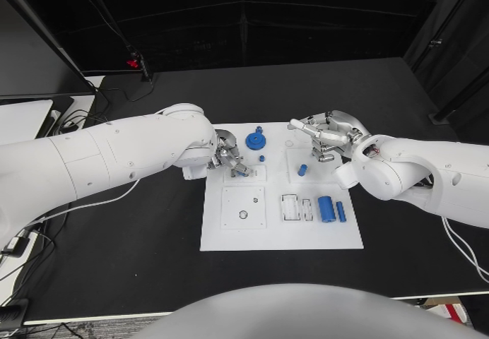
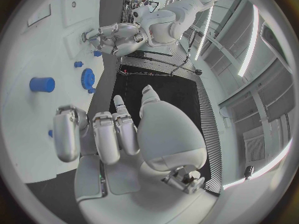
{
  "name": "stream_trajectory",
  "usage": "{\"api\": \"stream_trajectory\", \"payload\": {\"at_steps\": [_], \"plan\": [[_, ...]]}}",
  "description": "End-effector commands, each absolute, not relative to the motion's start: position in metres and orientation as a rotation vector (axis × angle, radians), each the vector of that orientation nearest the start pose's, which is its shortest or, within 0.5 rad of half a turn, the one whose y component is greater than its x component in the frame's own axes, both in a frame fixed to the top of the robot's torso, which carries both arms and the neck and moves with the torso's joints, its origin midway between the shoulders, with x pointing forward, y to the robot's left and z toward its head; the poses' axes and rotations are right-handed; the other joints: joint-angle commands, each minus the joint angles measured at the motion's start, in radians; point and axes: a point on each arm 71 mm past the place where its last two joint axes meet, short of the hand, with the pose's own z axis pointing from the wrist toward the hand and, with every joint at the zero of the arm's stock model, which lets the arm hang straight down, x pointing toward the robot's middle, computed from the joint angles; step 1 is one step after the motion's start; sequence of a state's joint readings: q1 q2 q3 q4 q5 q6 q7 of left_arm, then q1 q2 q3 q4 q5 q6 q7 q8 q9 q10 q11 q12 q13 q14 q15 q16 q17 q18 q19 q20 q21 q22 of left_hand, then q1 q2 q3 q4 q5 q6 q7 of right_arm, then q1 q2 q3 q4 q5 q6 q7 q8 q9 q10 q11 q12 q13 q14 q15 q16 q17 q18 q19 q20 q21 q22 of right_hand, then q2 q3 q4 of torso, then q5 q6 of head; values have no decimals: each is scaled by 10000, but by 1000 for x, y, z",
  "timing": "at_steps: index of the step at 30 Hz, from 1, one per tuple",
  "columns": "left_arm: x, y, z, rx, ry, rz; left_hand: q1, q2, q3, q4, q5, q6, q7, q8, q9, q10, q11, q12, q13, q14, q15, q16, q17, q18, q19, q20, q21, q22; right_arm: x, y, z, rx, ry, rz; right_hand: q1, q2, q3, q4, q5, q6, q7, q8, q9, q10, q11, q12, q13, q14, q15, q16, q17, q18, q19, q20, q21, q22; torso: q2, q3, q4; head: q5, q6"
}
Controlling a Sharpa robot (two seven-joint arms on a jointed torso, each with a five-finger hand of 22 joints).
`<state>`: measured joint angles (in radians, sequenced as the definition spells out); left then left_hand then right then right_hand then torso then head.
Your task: Assemble the parts on the task board
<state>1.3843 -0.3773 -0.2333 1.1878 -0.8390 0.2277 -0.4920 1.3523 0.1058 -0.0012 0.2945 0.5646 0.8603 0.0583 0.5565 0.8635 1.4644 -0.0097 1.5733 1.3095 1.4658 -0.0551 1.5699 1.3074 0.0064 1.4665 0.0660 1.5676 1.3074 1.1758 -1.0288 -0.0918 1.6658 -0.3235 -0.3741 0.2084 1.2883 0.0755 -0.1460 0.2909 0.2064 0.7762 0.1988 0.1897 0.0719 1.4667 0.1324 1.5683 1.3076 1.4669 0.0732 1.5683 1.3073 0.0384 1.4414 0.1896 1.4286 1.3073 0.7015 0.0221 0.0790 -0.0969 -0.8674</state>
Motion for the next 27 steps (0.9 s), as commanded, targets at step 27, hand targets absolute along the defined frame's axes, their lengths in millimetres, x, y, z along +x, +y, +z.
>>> {"api": "stream_trajectory", "payload": {"at_steps": [27], "plan": [[515, 65, -222, 145, 24959, -5033, 427, 662, 95, 9, -70, 95, -116, -63, 4, 1064, -17, -25, 2613, 1050, -60, 9, 2634, -64, 1043, -45, 32, 2633, 447, -256, -201, 9221, 16445, 12464, -16, 124, -62, -3, -14, -70, 156, 59, 15, 1041, 75, 25, 2632, 1039, 59, 25, 2635, 90, -79, -23, -65, 1936, 2, -1, 3, -23, -38]]}}
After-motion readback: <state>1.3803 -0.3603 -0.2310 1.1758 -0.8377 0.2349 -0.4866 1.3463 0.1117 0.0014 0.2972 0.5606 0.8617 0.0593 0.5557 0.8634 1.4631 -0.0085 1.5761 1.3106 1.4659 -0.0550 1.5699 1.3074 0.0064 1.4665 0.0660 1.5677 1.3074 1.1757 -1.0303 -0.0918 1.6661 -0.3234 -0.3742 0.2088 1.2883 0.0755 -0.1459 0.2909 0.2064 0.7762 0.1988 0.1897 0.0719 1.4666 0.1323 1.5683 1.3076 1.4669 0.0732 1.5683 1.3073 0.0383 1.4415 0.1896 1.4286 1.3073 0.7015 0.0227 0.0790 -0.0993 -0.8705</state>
